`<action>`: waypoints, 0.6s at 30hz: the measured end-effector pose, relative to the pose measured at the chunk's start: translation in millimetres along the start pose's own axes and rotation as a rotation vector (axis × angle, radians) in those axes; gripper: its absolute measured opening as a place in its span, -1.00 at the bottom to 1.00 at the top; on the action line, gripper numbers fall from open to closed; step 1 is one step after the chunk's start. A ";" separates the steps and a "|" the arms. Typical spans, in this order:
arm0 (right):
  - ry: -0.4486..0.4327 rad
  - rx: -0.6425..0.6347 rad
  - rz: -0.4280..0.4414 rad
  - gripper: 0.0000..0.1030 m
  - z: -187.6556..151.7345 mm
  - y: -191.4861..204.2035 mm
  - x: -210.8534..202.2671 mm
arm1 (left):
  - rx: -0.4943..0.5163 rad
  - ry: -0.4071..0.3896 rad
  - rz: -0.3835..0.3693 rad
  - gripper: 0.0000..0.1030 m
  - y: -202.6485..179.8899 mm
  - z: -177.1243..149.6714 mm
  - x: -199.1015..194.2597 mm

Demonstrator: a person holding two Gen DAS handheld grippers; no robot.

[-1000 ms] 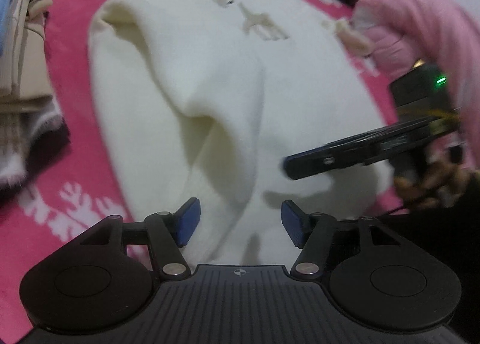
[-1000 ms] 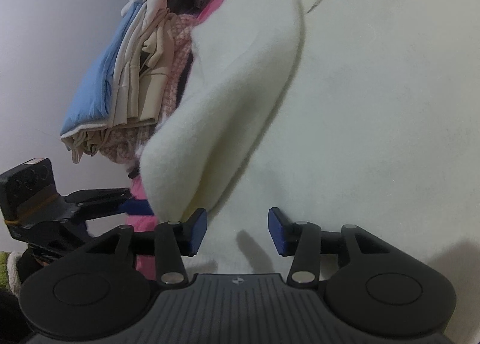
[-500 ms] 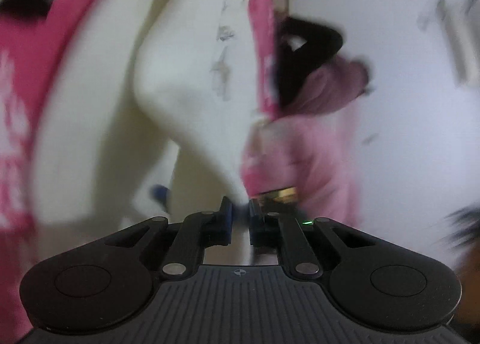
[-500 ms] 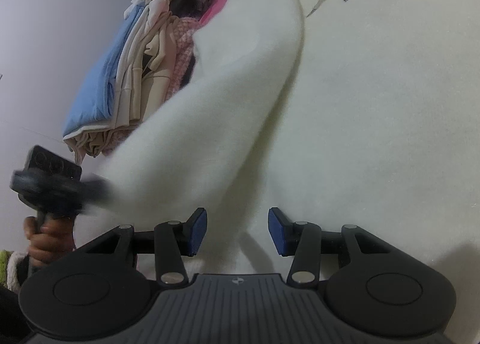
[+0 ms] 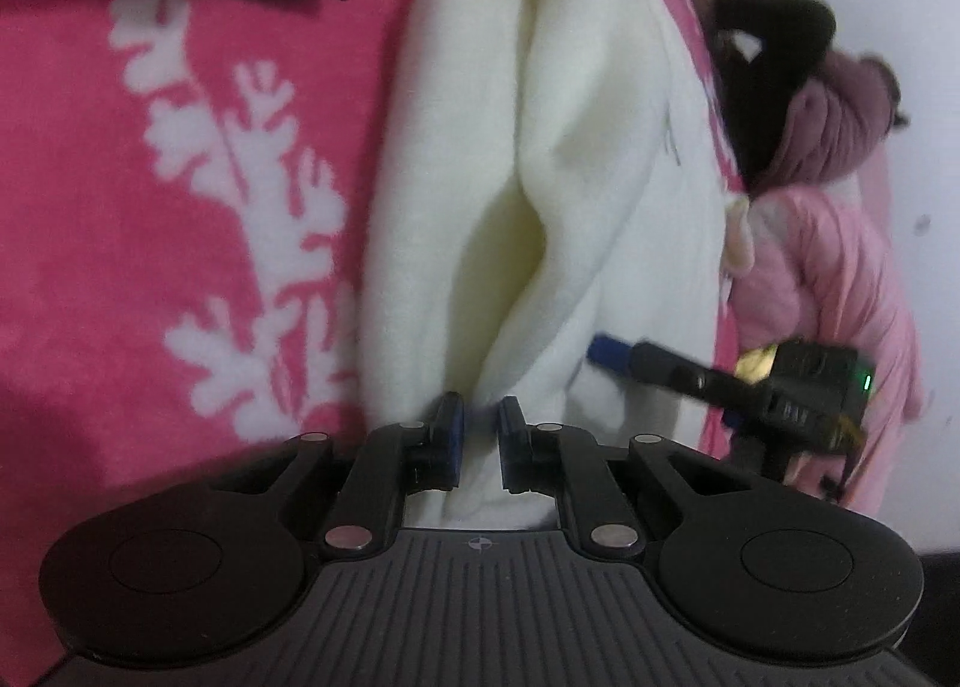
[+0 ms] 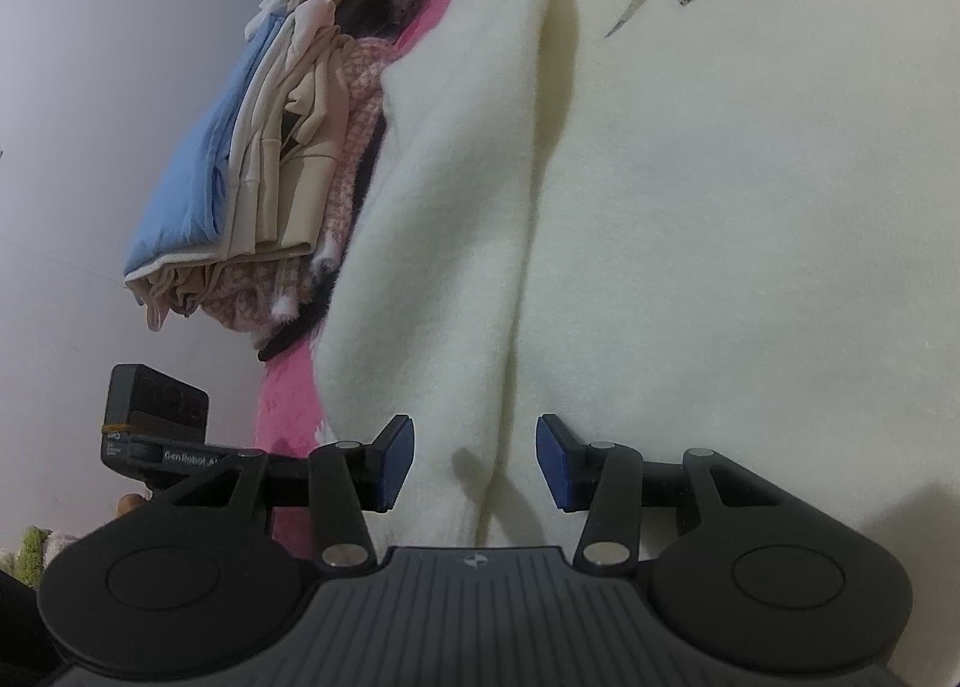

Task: Fold clothes

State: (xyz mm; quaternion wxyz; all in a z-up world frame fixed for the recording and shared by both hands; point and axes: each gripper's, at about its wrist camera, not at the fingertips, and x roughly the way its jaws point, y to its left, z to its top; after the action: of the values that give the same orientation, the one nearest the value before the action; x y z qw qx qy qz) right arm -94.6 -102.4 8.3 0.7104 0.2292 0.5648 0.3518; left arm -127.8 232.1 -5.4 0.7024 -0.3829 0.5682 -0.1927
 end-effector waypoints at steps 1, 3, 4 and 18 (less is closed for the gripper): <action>0.001 -0.004 -0.002 -0.07 0.1 0.0 -0.8 | 0.033 0.009 0.012 -0.55 -5.1 -1.2 -4.6; -0.002 -0.012 -0.007 -0.06 0.7 0.1 -3.6 | 0.101 -0.004 0.018 -0.34 -16.3 -1.2 -19.3; -0.008 -0.013 -0.005 -0.03 1.5 -0.3 -6.0 | 0.136 -0.027 0.011 -0.33 -22.5 0.0 -29.6; -0.013 0.047 0.028 -0.01 5.9 -7.7 4.5 | 0.079 -0.447 0.169 -0.09 -59.0 111.5 0.0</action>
State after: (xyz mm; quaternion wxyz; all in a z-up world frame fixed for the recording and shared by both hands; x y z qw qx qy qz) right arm -86.4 -103.5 1.3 0.7035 0.2559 0.5652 0.3467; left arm -12.6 230.4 46.1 0.8389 -0.3393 0.4205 -0.0656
